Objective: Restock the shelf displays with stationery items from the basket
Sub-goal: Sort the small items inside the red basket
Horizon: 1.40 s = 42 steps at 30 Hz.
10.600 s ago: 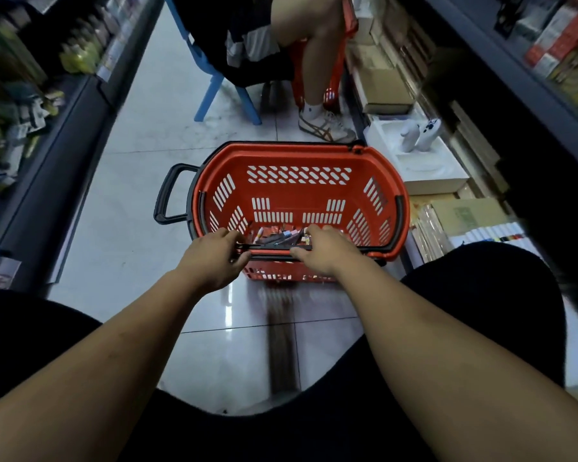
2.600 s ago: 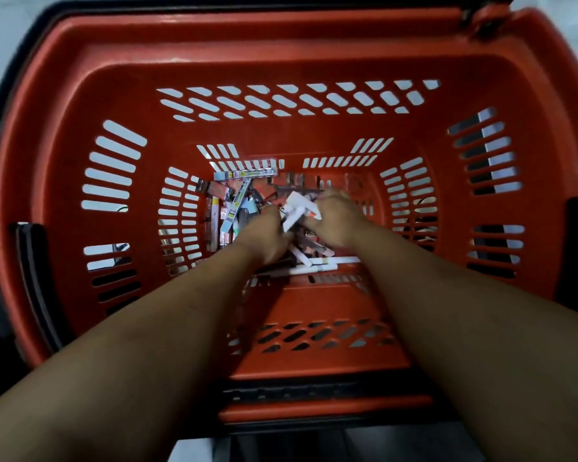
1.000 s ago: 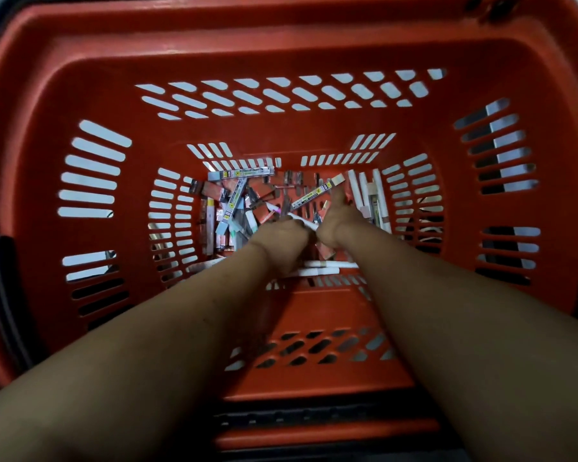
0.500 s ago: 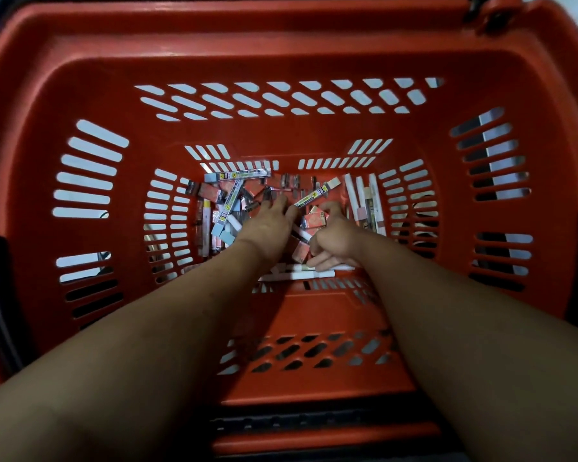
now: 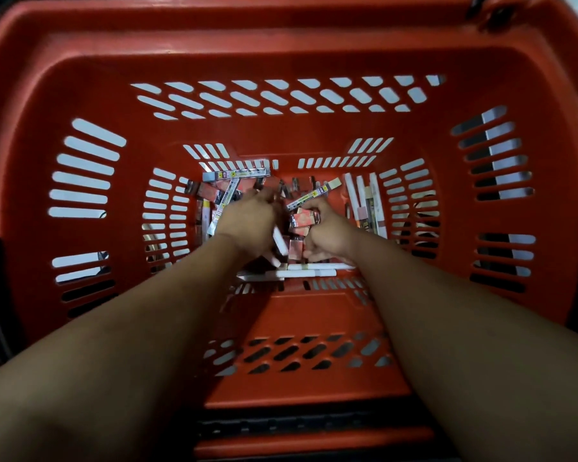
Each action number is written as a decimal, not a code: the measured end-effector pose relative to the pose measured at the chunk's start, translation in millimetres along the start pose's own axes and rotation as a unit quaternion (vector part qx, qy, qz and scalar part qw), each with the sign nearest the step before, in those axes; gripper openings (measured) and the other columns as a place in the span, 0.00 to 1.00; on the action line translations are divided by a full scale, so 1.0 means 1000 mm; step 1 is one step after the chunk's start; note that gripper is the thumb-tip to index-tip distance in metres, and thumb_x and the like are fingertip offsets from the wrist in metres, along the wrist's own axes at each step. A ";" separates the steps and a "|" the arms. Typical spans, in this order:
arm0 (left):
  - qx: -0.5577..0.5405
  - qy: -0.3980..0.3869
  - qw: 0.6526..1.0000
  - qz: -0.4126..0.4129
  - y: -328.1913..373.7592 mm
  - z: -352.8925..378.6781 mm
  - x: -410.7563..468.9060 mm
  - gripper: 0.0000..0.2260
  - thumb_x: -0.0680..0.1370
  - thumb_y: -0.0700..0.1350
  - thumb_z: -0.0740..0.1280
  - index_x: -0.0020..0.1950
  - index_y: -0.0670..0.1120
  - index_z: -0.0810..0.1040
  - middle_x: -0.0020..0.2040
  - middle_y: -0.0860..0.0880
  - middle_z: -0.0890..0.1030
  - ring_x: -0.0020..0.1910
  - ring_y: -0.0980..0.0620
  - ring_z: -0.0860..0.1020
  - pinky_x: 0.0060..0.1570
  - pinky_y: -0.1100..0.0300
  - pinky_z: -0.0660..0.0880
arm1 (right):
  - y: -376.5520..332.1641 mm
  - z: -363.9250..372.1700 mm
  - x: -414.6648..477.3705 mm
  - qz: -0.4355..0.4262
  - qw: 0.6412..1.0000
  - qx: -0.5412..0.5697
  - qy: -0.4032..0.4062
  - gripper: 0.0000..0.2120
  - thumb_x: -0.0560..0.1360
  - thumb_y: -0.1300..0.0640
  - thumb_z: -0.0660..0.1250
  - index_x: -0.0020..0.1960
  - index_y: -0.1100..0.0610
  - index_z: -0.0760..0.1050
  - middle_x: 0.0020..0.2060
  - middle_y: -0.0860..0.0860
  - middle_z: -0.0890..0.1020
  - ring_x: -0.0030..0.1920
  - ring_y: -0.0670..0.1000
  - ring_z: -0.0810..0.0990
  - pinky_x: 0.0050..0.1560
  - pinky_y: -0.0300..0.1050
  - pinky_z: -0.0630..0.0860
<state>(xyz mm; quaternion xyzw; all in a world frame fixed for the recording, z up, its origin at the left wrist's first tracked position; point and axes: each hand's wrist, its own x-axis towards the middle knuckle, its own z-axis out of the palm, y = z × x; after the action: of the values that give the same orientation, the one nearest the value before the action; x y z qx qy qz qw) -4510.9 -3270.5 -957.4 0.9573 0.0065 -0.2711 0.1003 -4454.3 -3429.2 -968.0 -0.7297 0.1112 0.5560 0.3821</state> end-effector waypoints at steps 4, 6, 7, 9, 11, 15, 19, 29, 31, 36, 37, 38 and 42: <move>-0.204 0.125 0.971 -0.003 -0.012 -0.004 -0.007 0.08 0.83 0.51 0.62 0.49 0.48 0.75 0.48 0.49 0.76 0.47 0.47 0.75 0.40 0.56 0.66 | -0.007 0.009 -0.001 -0.021 0.998 -0.051 -0.017 0.34 0.75 0.74 0.61 0.71 0.44 0.64 0.53 0.55 0.78 0.49 0.56 0.81 0.55 0.62 0.82; -0.241 0.136 0.961 -0.020 -0.011 -0.006 -0.004 0.08 0.84 0.52 0.61 0.48 0.50 0.71 0.45 0.50 0.76 0.43 0.47 0.75 0.39 0.56 0.66 | -0.011 0.017 -0.002 -0.023 0.997 -0.069 -0.017 0.37 0.74 0.71 0.61 0.74 0.42 0.60 0.55 0.54 0.79 0.49 0.55 0.81 0.52 0.57 0.83; -0.251 0.142 0.957 -0.030 -0.010 -0.006 -0.001 0.09 0.84 0.53 0.61 0.48 0.50 0.71 0.44 0.49 0.77 0.42 0.46 0.75 0.38 0.56 0.66 | -0.013 0.022 -0.002 -0.029 0.997 -0.073 -0.018 0.39 0.73 0.70 0.60 0.76 0.41 0.57 0.57 0.53 0.79 0.49 0.55 0.81 0.49 0.53 0.83; -0.289 0.162 0.941 -0.064 -0.007 -0.007 0.006 0.10 0.84 0.53 0.60 0.47 0.49 0.73 0.42 0.50 0.78 0.41 0.47 0.77 0.37 0.56 0.68 | -0.015 0.028 -0.005 -0.053 0.996 -0.076 -0.018 0.41 0.72 0.69 0.61 0.78 0.41 0.54 0.60 0.50 0.79 0.51 0.53 0.80 0.47 0.50 0.80; -0.348 0.182 0.915 -0.089 -0.003 -0.012 0.012 0.12 0.84 0.53 0.60 0.48 0.47 0.76 0.42 0.50 0.80 0.41 0.49 0.78 0.39 0.55 0.72 | -0.020 0.030 -0.004 -0.083 0.993 -0.078 -0.011 0.40 0.70 0.68 0.64 0.77 0.43 0.59 0.61 0.51 0.78 0.58 0.54 0.78 0.56 0.53 0.79; -0.409 0.201 0.883 -0.117 -0.005 -0.018 0.016 0.13 0.85 0.49 0.58 0.46 0.43 0.76 0.41 0.49 0.80 0.39 0.53 0.76 0.37 0.58 0.69 | -0.024 0.015 0.005 -0.093 0.995 0.033 -0.034 0.28 0.69 0.77 0.58 0.60 0.53 0.78 0.57 0.62 0.82 0.57 0.61 0.80 0.52 0.54 0.78; -0.564 0.153 0.795 -0.165 -0.015 -0.028 0.016 0.10 0.84 0.44 0.61 0.47 0.44 0.79 0.40 0.48 0.82 0.36 0.52 0.79 0.34 0.61 0.74 | -0.011 -0.011 0.008 -0.196 0.949 -0.131 0.210 0.13 0.74 0.70 0.61 0.50 0.56 0.79 0.50 0.55 0.82 0.47 0.55 0.81 0.45 0.49 0.79; -0.835 -0.146 0.517 -0.122 -0.041 -0.042 0.005 0.12 0.73 0.28 0.68 0.56 0.36 0.79 0.48 0.44 0.86 0.49 0.52 0.86 0.51 0.63 0.82 | -0.001 -0.021 0.026 -0.169 0.835 -0.482 0.204 0.18 0.75 0.61 0.70 0.64 0.55 0.74 0.52 0.56 0.81 0.53 0.59 0.81 0.51 0.51 0.80; -0.849 -0.125 0.486 -0.163 -0.038 -0.038 0.008 0.06 0.78 0.31 0.66 0.53 0.33 0.79 0.46 0.42 0.86 0.48 0.49 0.86 0.52 0.63 0.82 | -0.002 -0.021 0.021 -0.152 0.839 -0.490 0.180 0.14 0.75 0.61 0.70 0.59 0.56 0.75 0.50 0.55 0.80 0.51 0.58 0.81 0.49 0.50 0.79; -0.746 -0.107 0.631 -0.184 -0.035 -0.037 0.007 0.15 0.83 0.47 0.65 0.63 0.37 0.77 0.52 0.43 0.87 0.52 0.43 0.86 0.26 0.65 0.77 | -0.010 -0.028 0.006 -0.110 0.876 -0.464 0.080 0.09 0.74 0.59 0.67 0.54 0.56 0.77 0.42 0.51 0.77 0.44 0.54 0.79 0.41 0.44 0.76; -0.694 -0.092 0.691 -0.180 -0.034 -0.036 0.005 0.15 0.84 0.49 0.63 0.61 0.38 0.77 0.48 0.45 0.88 0.45 0.47 0.87 0.21 0.65 0.72 | -0.011 -0.028 0.003 -0.106 0.882 -0.457 0.048 0.07 0.76 0.61 0.65 0.52 0.56 0.78 0.41 0.52 0.77 0.43 0.54 0.78 0.39 0.42 0.74; -0.655 -0.080 0.728 -0.186 -0.032 -0.036 0.002 0.16 0.84 0.51 0.62 0.59 0.39 0.79 0.44 0.47 0.88 0.36 0.51 0.85 0.20 0.66 0.69 | -0.012 -0.027 0.000 -0.105 0.886 -0.450 0.019 0.06 0.77 0.63 0.63 0.49 0.57 0.77 0.39 0.53 0.77 0.42 0.54 0.77 0.36 0.42 0.72; -0.517 -0.090 0.831 -0.183 -0.035 -0.030 -0.003 0.17 0.84 0.56 0.61 0.49 0.45 0.82 0.40 0.44 0.85 0.31 0.51 0.75 0.23 0.63 0.69 | -0.010 -0.007 -0.006 -0.089 0.884 -0.454 -0.060 0.05 0.79 0.58 0.63 0.51 0.53 0.78 0.45 0.54 0.80 0.49 0.57 0.78 0.43 0.44 0.71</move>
<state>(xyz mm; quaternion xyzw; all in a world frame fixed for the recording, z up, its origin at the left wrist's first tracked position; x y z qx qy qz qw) -4500.1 -3229.9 -937.3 0.7179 0.3122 -0.3269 0.5295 -4445.5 -3429.0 -958.2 -0.7956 -0.2419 0.5519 0.0628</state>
